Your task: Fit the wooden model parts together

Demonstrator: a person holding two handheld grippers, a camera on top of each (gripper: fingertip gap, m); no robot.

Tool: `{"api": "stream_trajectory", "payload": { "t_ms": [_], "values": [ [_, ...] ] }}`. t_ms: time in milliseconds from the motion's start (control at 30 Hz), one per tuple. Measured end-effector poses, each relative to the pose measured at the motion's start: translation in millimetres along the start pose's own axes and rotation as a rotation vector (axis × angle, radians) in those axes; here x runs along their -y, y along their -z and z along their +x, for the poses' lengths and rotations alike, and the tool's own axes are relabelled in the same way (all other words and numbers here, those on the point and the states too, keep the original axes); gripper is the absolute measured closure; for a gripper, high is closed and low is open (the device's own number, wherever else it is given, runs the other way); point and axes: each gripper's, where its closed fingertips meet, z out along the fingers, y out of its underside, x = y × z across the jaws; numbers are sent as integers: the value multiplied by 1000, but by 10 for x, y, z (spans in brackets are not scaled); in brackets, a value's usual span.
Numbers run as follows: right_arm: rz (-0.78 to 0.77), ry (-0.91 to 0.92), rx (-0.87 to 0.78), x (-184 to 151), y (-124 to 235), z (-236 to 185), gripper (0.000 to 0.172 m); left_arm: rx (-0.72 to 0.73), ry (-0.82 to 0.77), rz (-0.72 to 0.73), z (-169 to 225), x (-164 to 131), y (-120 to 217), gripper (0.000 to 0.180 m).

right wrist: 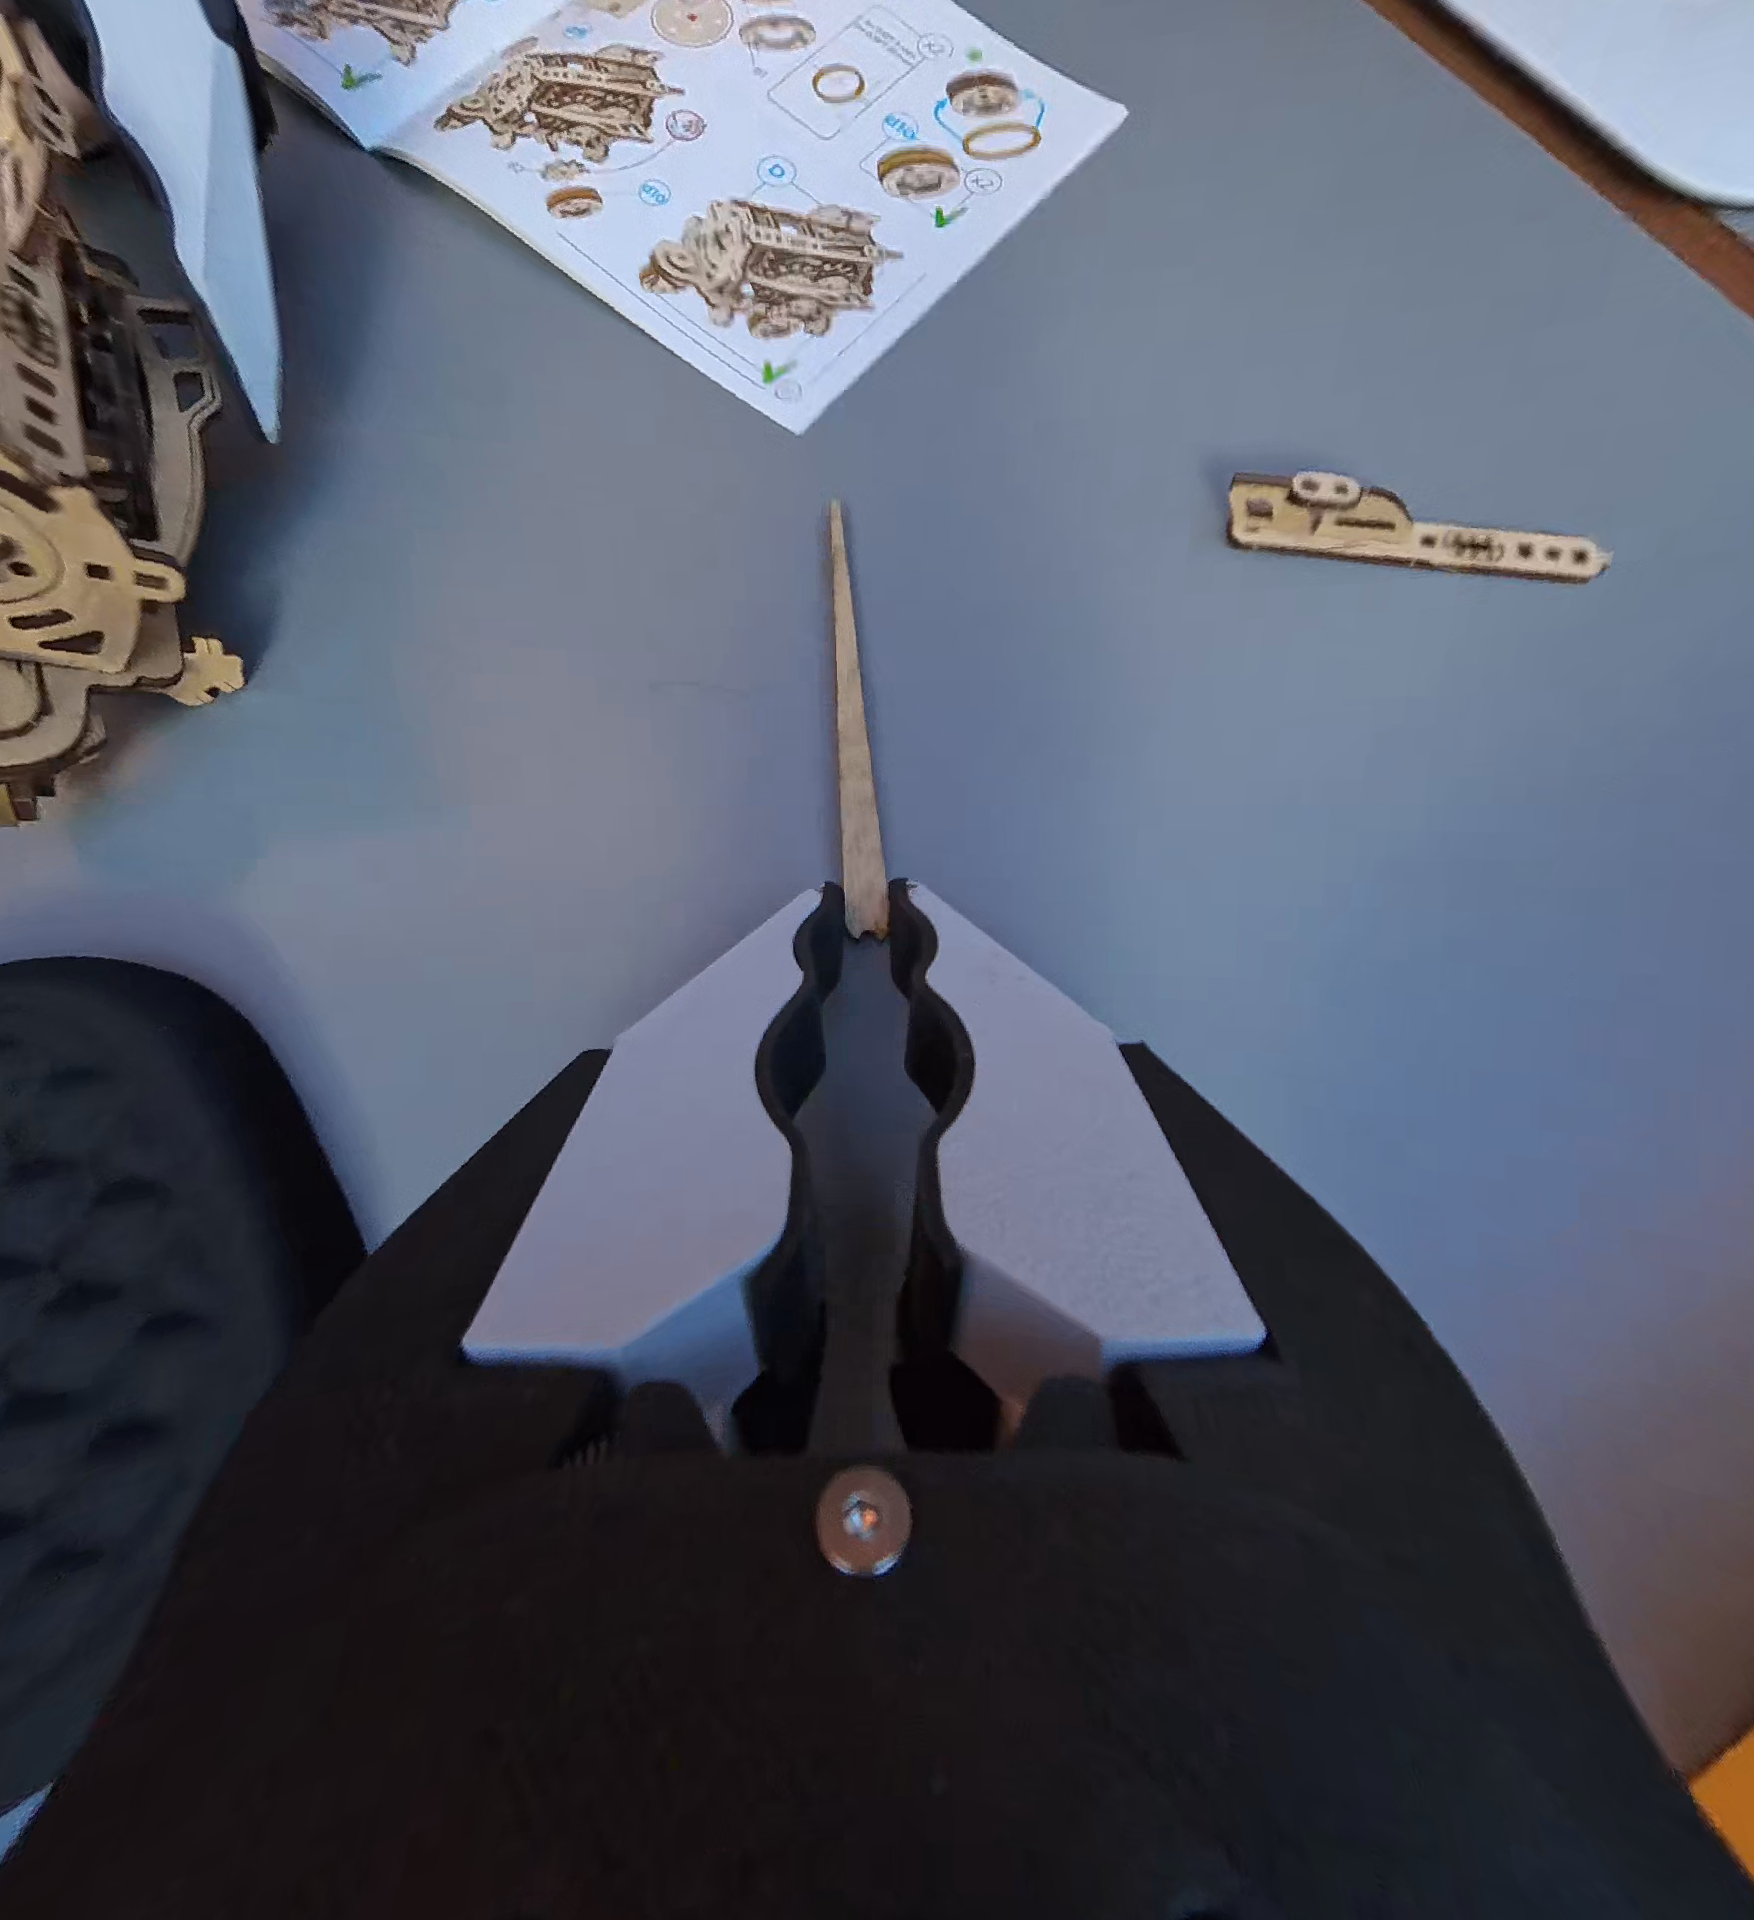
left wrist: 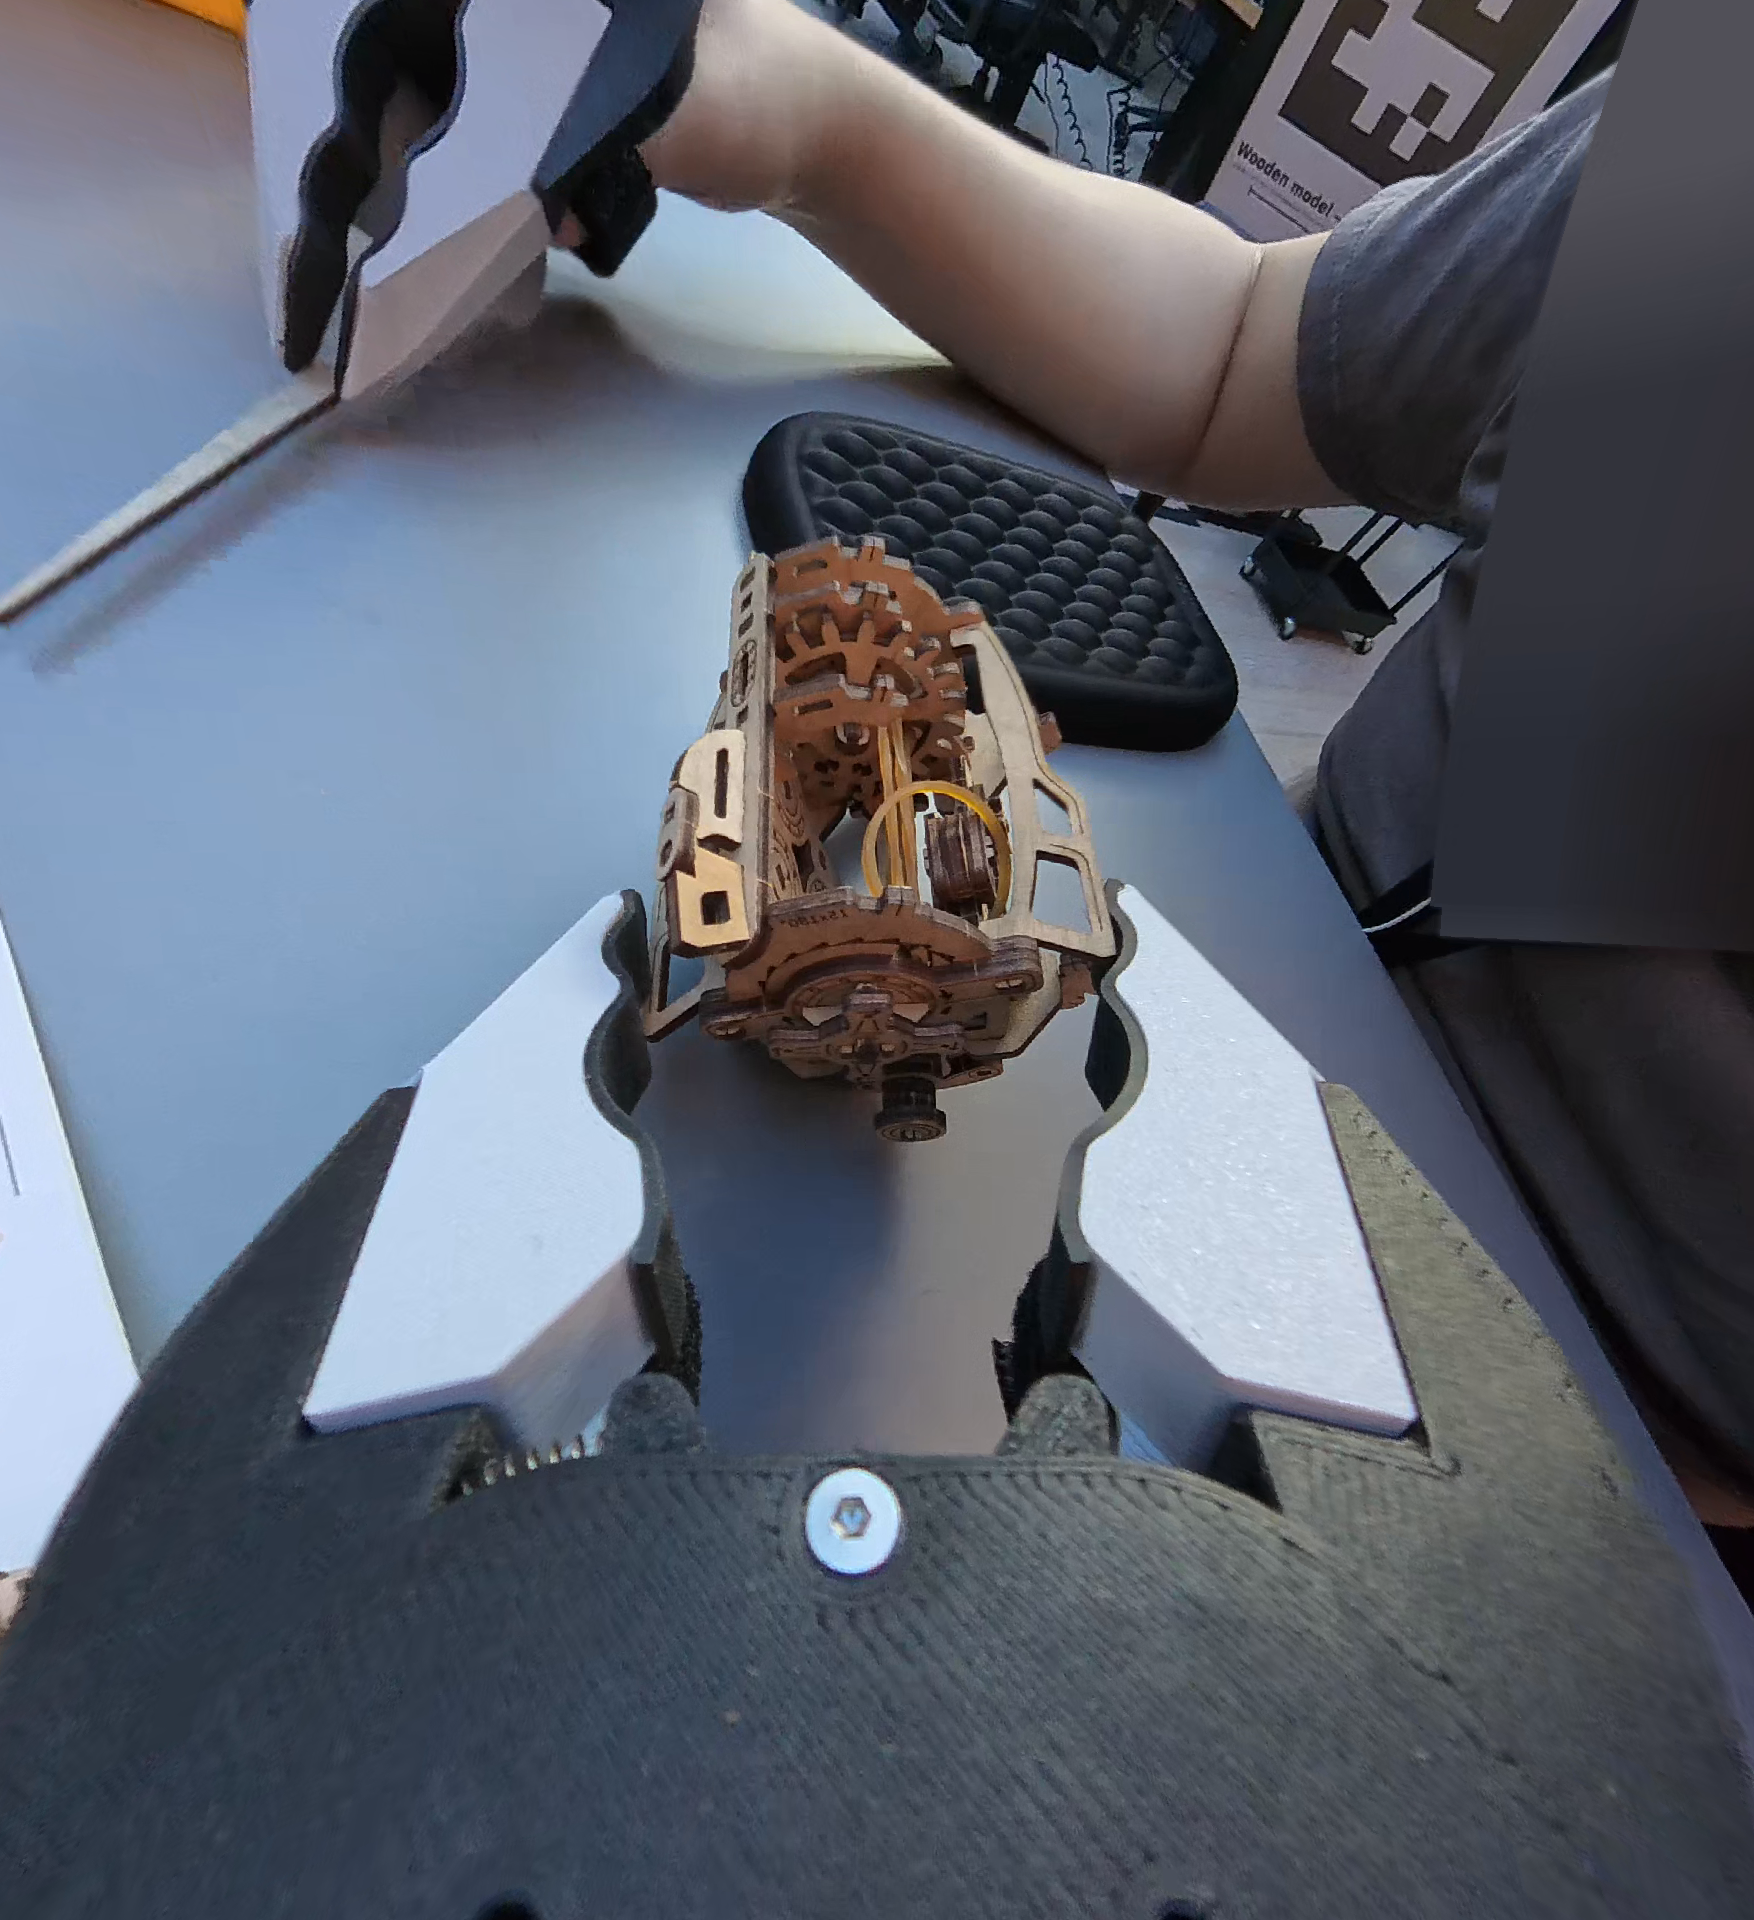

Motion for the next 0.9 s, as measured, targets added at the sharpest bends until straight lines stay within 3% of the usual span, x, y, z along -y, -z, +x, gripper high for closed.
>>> {"api": "stream_trajectory", "payload": {
  "t_ms": [167,233,367,600,733,900],
  "values": [
    [174,128,65,628,376,-487,165,-55,89,11,-13,13,11,96],
    [173,233,59,784,467,-694,165,-75,137,20,-28,26,18,95],
    [130,407,26,878,430,-893,165,-114,232,46,-49,49,38,96],
    [113,444,66,854,309,-943,165,-195,328,76,-9,74,72,96],
    [93,536,116,845,370,-1060,165,-202,316,65,10,61,70,96],
    [-54,667,196,864,426,-1149,165,-215,277,25,78,18,38,97]
  ]
}}
